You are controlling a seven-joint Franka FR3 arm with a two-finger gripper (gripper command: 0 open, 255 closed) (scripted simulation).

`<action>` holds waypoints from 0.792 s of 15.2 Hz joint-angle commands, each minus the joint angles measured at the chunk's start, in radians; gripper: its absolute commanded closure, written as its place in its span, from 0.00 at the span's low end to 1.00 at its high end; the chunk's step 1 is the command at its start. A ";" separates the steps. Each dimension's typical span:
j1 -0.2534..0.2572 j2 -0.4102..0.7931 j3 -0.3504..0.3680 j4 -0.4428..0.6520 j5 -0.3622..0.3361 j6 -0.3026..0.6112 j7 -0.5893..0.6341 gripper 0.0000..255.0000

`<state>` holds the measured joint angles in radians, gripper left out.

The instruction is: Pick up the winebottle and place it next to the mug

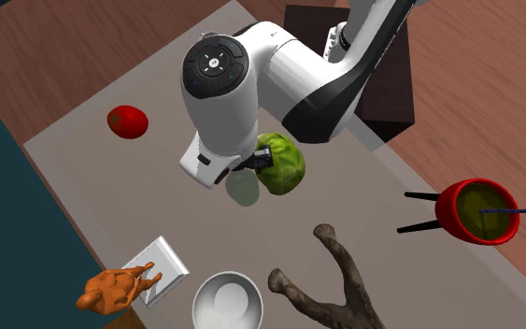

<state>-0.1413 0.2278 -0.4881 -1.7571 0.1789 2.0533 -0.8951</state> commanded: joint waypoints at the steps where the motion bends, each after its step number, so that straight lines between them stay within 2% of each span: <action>1: 0.000 0.001 0.000 0.000 0.001 0.001 0.000 0.00; 4: 0.000 0.001 0.000 0.000 0.001 0.001 0.000 0.00; 5: 0.000 0.001 0.000 0.000 0.001 0.001 0.000 1.00; 12: 0.000 0.001 0.000 0.000 0.000 0.001 0.000 1.00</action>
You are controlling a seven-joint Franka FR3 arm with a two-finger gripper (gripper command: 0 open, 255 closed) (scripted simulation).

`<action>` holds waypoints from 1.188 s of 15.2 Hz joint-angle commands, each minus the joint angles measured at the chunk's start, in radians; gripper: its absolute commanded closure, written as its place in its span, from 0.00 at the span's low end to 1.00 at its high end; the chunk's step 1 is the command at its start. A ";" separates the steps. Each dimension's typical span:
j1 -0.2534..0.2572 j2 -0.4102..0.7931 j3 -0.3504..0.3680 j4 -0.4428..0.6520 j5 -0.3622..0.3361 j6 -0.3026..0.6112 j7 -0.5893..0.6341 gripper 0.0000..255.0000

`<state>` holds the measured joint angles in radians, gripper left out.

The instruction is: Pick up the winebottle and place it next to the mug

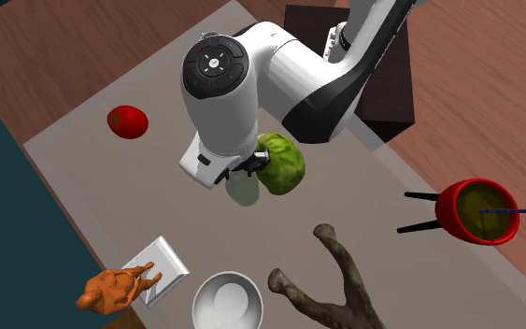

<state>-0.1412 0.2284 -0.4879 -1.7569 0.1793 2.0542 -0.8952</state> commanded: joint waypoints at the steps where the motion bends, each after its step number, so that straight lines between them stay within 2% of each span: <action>1: 0.000 0.000 0.000 0.000 0.000 0.000 0.000 1.00; 18: -0.005 -0.023 -0.009 0.186 -0.022 -0.206 0.024 1.00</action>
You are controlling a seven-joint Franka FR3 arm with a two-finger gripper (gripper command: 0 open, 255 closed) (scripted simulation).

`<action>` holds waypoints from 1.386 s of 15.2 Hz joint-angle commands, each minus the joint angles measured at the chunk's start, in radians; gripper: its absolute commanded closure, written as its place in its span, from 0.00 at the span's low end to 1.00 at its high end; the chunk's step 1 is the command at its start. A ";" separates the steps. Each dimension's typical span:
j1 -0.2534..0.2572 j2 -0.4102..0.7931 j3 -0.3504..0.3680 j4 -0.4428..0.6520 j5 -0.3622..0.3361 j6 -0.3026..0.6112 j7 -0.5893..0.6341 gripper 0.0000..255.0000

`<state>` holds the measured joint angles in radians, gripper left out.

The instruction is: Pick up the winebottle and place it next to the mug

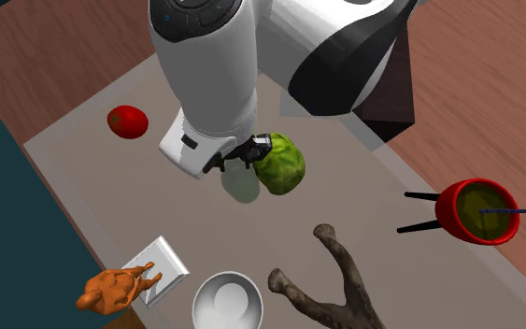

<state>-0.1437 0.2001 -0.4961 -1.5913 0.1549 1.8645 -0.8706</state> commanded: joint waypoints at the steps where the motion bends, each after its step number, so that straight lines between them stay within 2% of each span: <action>1: -0.003 0.006 -0.001 0.035 0.002 -0.030 0.000 1.00; 17: -0.037 0.058 -0.008 0.313 0.026 -0.262 0.003 1.00; 21: -0.031 -0.062 -0.025 0.228 -0.027 -0.285 -0.019 1.00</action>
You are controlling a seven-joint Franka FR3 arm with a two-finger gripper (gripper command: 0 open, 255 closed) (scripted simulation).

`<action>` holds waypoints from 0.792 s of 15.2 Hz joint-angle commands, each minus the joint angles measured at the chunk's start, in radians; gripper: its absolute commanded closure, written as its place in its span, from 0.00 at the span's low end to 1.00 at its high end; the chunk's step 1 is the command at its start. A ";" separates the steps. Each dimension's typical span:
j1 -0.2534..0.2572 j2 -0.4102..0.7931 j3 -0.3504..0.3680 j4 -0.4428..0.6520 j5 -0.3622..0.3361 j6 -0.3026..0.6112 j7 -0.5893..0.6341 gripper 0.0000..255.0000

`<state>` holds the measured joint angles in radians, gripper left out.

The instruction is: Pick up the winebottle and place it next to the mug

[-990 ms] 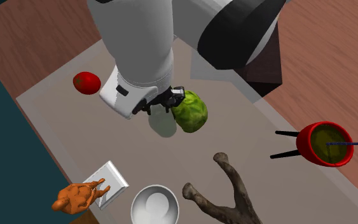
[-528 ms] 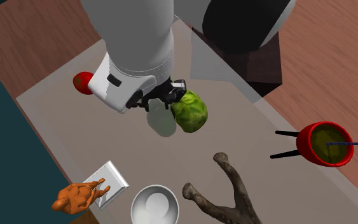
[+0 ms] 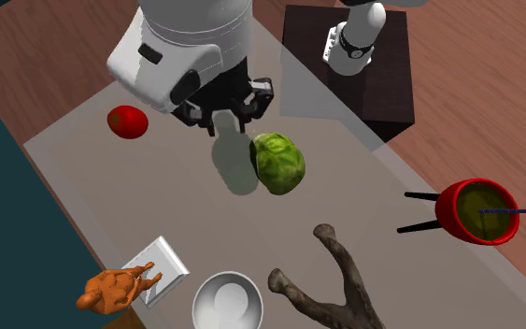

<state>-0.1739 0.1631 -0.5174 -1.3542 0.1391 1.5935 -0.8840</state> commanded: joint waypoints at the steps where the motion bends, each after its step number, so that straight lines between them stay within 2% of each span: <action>1: 0.000 -0.053 -0.008 -0.026 -0.024 -0.022 -0.011 1.00; 6: -0.009 -0.178 -0.024 -0.081 -0.084 -0.077 -0.041 1.00; 12: -0.033 -0.297 -0.043 -0.093 -0.143 -0.168 -0.090 1.00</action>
<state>-0.2028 -0.1072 -0.5597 -1.4375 0.0096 1.4385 -0.9658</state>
